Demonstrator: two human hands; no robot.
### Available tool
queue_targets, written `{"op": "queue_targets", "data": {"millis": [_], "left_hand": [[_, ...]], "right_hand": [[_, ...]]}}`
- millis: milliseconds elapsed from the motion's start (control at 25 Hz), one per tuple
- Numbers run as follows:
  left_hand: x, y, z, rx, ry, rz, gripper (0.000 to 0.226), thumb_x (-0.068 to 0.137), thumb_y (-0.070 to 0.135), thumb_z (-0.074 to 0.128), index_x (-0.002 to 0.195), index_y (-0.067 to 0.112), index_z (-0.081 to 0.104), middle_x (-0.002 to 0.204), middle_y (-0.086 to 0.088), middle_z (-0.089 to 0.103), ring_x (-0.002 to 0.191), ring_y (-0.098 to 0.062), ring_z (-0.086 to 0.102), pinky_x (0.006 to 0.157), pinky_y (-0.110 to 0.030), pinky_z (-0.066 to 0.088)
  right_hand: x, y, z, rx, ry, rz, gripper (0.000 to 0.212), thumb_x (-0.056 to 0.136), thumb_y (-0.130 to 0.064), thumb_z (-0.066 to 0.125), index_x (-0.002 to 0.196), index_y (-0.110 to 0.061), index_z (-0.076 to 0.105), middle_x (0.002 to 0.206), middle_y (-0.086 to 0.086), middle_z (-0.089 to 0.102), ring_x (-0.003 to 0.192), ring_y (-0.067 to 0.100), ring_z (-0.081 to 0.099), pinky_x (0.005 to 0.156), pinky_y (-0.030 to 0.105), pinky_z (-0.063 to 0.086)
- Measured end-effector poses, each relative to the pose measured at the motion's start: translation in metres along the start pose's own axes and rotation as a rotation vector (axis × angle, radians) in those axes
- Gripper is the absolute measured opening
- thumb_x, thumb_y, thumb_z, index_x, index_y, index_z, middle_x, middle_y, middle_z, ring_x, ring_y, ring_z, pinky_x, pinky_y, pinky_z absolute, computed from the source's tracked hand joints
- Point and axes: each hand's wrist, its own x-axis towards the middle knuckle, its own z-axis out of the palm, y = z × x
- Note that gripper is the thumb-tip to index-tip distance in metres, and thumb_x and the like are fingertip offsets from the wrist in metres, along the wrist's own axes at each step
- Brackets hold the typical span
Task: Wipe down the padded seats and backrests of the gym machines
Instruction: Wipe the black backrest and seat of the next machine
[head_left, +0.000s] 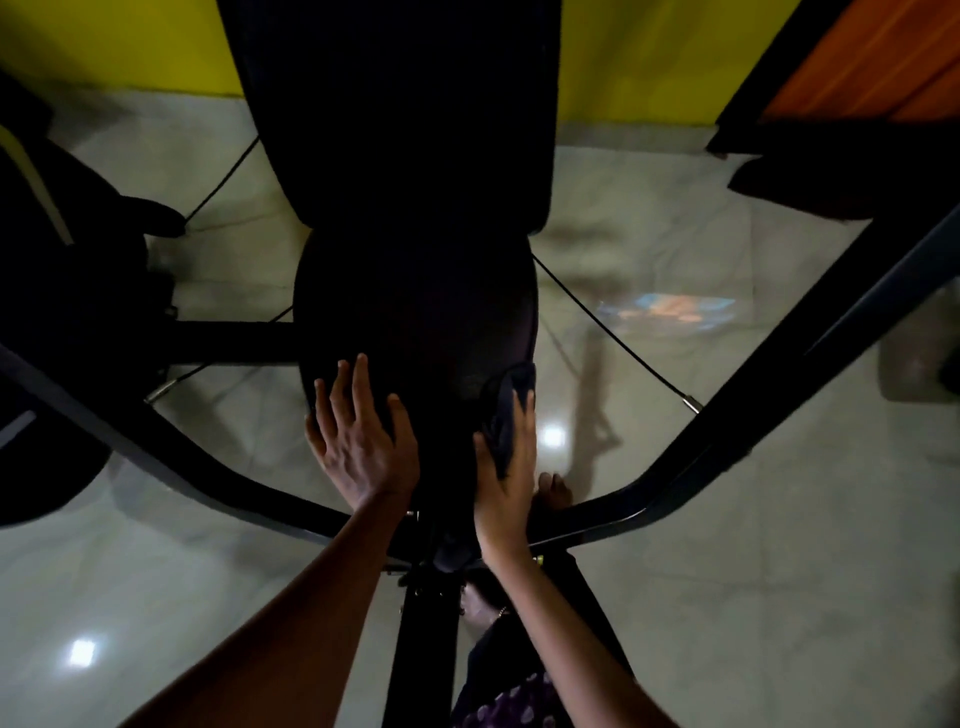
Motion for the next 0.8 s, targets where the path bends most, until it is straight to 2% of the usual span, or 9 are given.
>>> {"op": "queue_targets", "data": {"millis": [80,200,280,400,480,560,680,800], "left_hand": [[0.001,0.002,-0.001,-0.01,-0.023,0.002,0.062,0.088,0.052,0.032,0.144,0.024,0.038,0.147,-0.006,0.041,0.139,-0.029,0.031,0.11,-0.05,0.025],[0.003,0.002,-0.003,0.005,-0.071,-0.001,0.072,0.084,0.065,0.028,0.145,0.028,0.034,0.151,-0.006,0.035,0.141,-0.028,0.026,0.111,-0.048,0.022],[0.002,0.001,-0.004,0.036,-0.082,0.016,0.075,0.082,0.069,0.027,0.145,0.03,0.034,0.152,-0.007,0.033,0.141,-0.03,0.024,0.11,-0.05,0.023],[0.0,0.003,-0.004,0.061,-0.113,0.058,0.077,0.081,0.072,0.025,0.146,0.032,0.031,0.155,-0.007,0.025,0.143,-0.031,0.018,0.111,-0.054,0.021],[0.001,0.004,-0.005,0.057,-0.135,0.053,0.078,0.079,0.074,0.023,0.146,0.034,0.031,0.157,-0.005,0.022,0.145,-0.03,0.013,0.113,-0.054,0.017],[0.001,0.005,-0.006,0.055,-0.137,0.045,0.079,0.079,0.075,0.022,0.144,0.034,0.035,0.156,-0.003,0.024,0.145,-0.028,0.012,0.114,-0.051,0.015],[0.003,0.007,-0.005,0.073,-0.105,0.065,0.076,0.08,0.073,0.022,0.142,0.034,0.039,0.155,-0.002,0.026,0.145,-0.027,0.013,0.114,-0.05,0.015],[0.003,0.004,-0.002,0.111,-0.124,0.079,0.074,0.081,0.07,0.022,0.144,0.034,0.037,0.156,-0.003,0.025,0.145,-0.029,0.012,0.113,-0.053,0.015]], "right_hand": [[0.035,0.002,-0.003,0.066,0.015,0.048,0.049,0.094,-0.038,0.052,0.139,-0.042,0.034,0.153,-0.007,0.032,0.141,0.009,0.027,0.116,0.037,0.025],[0.101,0.003,-0.011,0.148,0.029,0.246,0.048,0.096,-0.032,0.052,0.142,-0.028,0.04,0.139,0.0,0.051,0.127,0.015,0.048,0.108,0.042,0.039],[0.099,-0.002,-0.011,0.203,0.034,0.304,0.049,0.097,-0.031,0.05,0.144,-0.027,0.037,0.139,0.0,0.052,0.127,0.016,0.049,0.107,0.039,0.04],[0.04,-0.009,-0.01,0.303,0.031,0.3,0.047,0.098,-0.028,0.047,0.144,-0.028,0.036,0.139,-0.005,0.051,0.126,0.009,0.048,0.099,0.018,0.043],[0.01,-0.011,-0.012,0.373,0.018,0.266,0.046,0.098,-0.026,0.048,0.143,-0.023,0.037,0.135,-0.004,0.053,0.123,0.008,0.051,0.094,0.015,0.045],[0.033,-0.01,-0.016,0.347,0.021,0.292,0.038,0.099,-0.025,0.048,0.136,-0.021,0.044,0.129,-0.005,0.057,0.118,0.011,0.055,0.091,0.013,0.046],[0.122,-0.006,-0.022,0.318,-0.012,0.371,0.036,0.099,-0.018,0.048,0.134,-0.014,0.046,0.12,0.003,0.059,0.108,0.015,0.055,0.071,0.003,0.045],[0.162,-0.012,-0.022,0.334,-0.076,0.402,0.042,0.099,-0.018,0.048,0.139,-0.009,0.042,0.128,0.012,0.057,0.112,0.019,0.057,0.073,0.005,0.047]]}}
